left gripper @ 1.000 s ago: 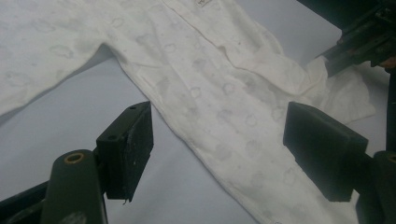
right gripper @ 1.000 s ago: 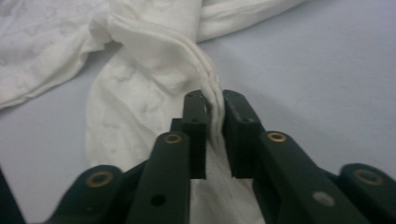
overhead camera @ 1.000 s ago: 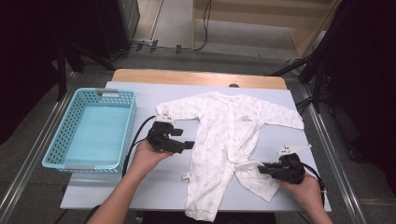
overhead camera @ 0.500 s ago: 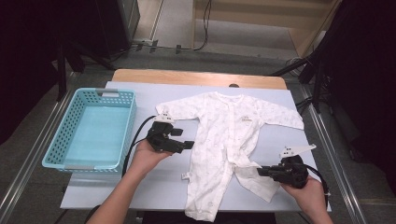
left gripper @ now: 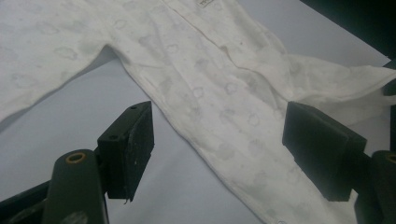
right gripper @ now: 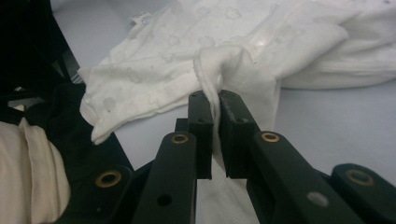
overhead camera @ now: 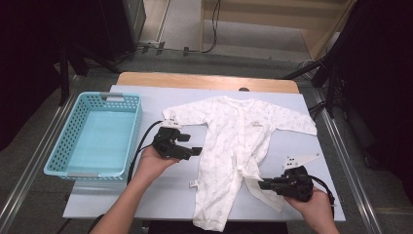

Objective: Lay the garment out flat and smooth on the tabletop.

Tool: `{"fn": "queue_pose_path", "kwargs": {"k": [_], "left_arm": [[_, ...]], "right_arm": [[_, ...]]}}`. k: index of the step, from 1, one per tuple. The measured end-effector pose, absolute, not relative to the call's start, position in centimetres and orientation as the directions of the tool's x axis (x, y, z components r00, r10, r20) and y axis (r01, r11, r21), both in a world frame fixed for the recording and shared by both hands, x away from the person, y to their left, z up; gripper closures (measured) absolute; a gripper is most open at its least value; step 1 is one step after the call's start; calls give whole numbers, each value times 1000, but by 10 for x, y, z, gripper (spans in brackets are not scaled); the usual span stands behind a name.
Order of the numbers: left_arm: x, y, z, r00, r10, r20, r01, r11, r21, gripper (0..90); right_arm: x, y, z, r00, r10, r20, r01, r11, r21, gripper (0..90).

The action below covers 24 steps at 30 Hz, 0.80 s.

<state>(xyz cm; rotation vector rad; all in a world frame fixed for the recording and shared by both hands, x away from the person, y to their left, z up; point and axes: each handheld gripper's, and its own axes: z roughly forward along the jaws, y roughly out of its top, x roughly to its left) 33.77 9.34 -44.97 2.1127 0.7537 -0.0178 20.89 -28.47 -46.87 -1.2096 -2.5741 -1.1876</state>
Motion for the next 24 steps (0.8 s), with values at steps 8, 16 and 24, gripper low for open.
{"fn": "queue_pose_path", "kwargs": {"k": [8, 16, 24], "left_arm": [[338, 94, -450, 815, 509, -276, 522, -439, 731, 254], [339, 94, -450, 816, 510, -272, 521, -444, 729, 255], [339, 94, -451, 814, 514, -271, 523, -445, 726, 255]], "right_arm": [[210, -264, -471, -713, 599, 364, 667, 421, 615, 801], [214, -243, -475, -726, 581, 368, 664, 452, 596, 801], [218, -230, -477, -731, 569, 377, 661, 452, 599, 784]]}}
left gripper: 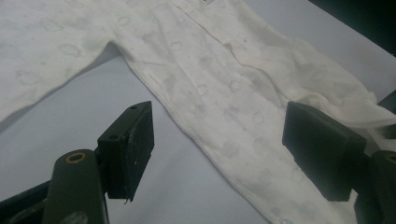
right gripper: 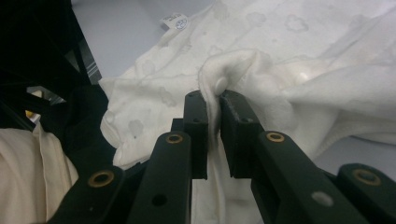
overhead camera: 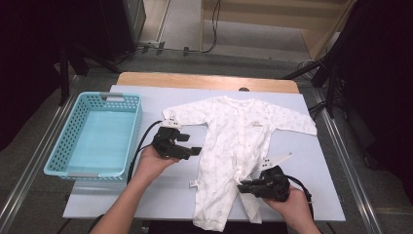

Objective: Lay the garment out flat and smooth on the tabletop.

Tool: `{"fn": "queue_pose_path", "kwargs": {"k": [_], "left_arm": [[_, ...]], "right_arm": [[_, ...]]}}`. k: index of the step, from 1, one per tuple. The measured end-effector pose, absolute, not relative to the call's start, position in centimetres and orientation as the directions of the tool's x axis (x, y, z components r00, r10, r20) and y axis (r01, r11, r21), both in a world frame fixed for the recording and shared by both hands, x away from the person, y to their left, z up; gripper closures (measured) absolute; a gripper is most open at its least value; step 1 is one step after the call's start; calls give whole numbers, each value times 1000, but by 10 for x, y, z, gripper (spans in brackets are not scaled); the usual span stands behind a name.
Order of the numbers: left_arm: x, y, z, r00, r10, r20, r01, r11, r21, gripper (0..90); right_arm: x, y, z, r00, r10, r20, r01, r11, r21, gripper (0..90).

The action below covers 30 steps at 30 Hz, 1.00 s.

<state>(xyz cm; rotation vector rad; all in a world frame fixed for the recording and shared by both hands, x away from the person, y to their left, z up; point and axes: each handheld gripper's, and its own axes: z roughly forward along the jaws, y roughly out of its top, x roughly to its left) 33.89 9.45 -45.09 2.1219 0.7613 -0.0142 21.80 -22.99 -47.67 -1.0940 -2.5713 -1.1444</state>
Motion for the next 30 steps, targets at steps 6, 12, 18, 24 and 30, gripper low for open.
{"fn": "queue_pose_path", "kwargs": {"k": [6, 12, 18, 24, 30], "left_arm": [[339, 95, -452, 816, 510, -272, 522, -448, 726, 255], [339, 94, -452, 815, 512, -270, 522, -449, 725, 255], [339, 94, -452, 816, 511, -269, 521, -450, 725, 255], [339, 95, -452, 815, 512, -270, 523, -450, 724, 255], [339, 94, -452, 816, 511, -270, 522, -452, 724, 255]], "right_arm": [[220, -224, -482, -740, 553, 383, 656, 464, 596, 606], [215, -234, -476, -748, 558, 359, 634, 440, 636, 506], [212, -255, -470, -721, 595, 355, 644, 386, 661, 480], [213, -276, -473, -683, 649, 335, 663, 358, 657, 494], [223, -287, -484, -635, 705, 316, 691, 336, 640, 506]]}}
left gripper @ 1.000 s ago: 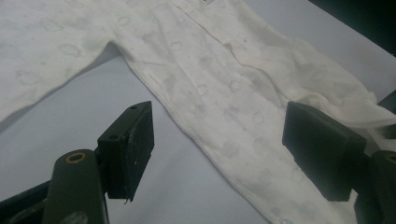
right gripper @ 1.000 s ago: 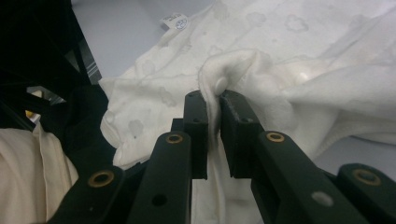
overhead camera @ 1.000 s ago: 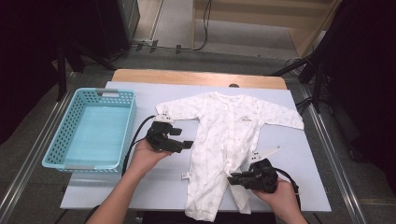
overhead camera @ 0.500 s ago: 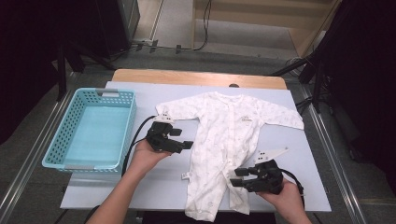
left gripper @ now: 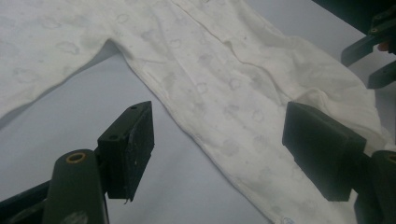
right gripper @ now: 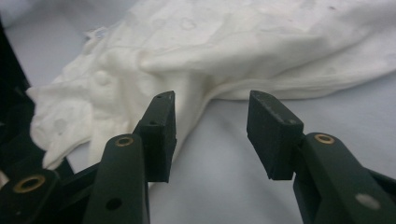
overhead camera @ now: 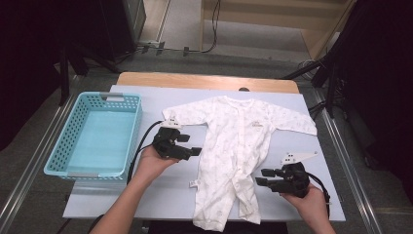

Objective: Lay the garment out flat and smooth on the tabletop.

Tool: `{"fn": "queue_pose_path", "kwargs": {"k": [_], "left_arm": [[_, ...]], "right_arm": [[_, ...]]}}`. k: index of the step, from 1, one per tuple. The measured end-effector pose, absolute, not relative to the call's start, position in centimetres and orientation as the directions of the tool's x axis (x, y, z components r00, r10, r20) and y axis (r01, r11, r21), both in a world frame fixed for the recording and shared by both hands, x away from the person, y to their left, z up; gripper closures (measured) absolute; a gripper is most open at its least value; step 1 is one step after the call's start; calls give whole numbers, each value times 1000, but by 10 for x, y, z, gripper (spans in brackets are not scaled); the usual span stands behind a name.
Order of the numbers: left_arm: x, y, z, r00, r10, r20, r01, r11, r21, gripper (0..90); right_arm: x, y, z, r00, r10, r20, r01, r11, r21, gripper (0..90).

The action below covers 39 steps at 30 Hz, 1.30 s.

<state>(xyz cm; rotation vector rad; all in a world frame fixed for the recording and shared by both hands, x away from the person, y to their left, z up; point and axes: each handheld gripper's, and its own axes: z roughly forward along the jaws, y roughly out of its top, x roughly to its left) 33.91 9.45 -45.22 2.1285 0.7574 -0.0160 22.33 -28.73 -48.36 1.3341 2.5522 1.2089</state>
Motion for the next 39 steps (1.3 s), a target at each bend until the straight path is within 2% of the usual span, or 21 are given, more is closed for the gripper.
{"fn": "queue_pose_path", "kwargs": {"k": [9, 16, 20, 22, 25, 28, 32, 39], "left_arm": [[339, 94, -453, 817, 509, -271, 522, -451, 724, 255], [339, 93, -454, 817, 510, -270, 522, -455, 721, 255], [339, 92, -453, 820, 508, -265, 519, -463, 718, 255], [339, 93, -453, 819, 510, -265, 519, -459, 721, 255], [339, 94, -453, 816, 511, -272, 523, -450, 724, 255], [339, 93, -454, 818, 510, -267, 521, -459, 720, 255], [339, 93, -454, 820, 506, -266, 517, -459, 723, 255], [339, 93, -454, 819, 508, -267, 519, -457, 723, 255]], "right_arm": [[241, -294, -491, -583, 746, 321, 717, 287, 636, 508], [254, -286, -499, -577, 765, 285, 707, 294, 643, 475], [266, -279, -510, -575, 775, 263, 719, 324, 615, 477], [268, -275, -512, -595, 770, 232, 694, 346, 632, 545], [267, -268, -514, -610, 778, 153, 657, 387, 647, 732], [271, -266, -513, -602, 783, 156, 667, 385, 638, 836], [278, -271, -508, -587, 781, 211, 714, 377, 590, 851], [276, -291, -492, -561, 793, 237, 723, 331, 606, 851]]}}
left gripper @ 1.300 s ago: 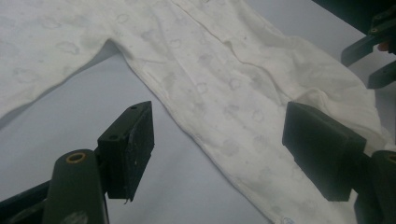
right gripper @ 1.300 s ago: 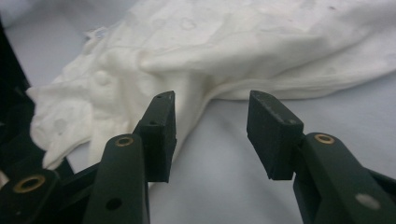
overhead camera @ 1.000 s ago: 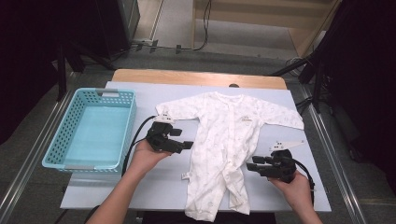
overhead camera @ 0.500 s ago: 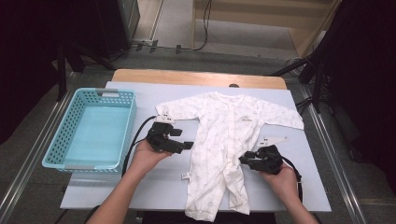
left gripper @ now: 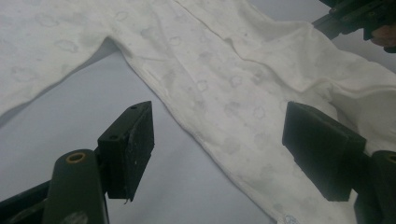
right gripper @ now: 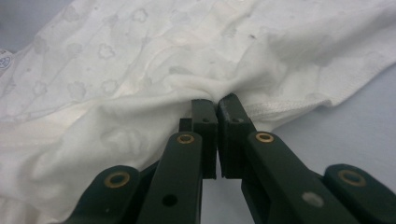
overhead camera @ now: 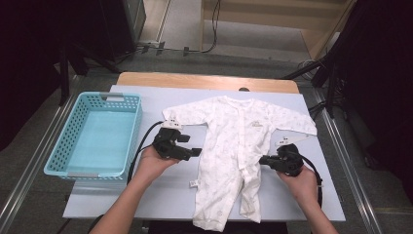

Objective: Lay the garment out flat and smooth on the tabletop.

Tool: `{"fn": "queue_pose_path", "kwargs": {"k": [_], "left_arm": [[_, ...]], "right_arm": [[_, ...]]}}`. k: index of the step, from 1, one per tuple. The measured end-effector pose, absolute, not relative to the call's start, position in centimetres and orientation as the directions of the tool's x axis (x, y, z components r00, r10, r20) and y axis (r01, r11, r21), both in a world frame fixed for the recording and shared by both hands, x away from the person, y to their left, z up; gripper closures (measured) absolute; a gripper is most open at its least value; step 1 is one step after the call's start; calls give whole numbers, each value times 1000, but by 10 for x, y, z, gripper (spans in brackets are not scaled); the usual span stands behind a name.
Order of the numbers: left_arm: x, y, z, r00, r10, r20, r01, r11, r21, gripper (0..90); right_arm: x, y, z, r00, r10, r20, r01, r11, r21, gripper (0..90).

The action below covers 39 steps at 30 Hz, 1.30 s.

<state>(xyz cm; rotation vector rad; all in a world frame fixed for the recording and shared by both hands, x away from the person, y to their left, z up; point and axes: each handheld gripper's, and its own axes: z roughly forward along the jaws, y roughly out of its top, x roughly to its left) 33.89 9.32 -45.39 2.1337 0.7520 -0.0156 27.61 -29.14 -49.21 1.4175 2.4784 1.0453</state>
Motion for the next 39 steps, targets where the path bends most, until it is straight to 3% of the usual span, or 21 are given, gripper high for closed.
{"fn": "queue_pose_path", "kwargs": {"k": [8, 11, 15, 39], "left_arm": [[339, 93, -454, 819, 509, -265, 519, -460, 720, 256], [339, 93, -454, 819, 509, -265, 519, -461, 720, 256], [339, 94, -454, 818, 509, -266, 520, -459, 721, 255], [339, 93, -455, 817, 512, -267, 523, -462, 716, 255]], "right_arm": [[275, -308, -482, -534, 814, 229, 719, 294, 630, 835], [275, -311, -485, -532, 815, 227, 715, 290, 636, 664], [266, -319, -478, -515, 821, 247, 713, 250, 655, 552], [206, -296, -481, -602, 727, 330, 717, 312, 623, 559]]}}
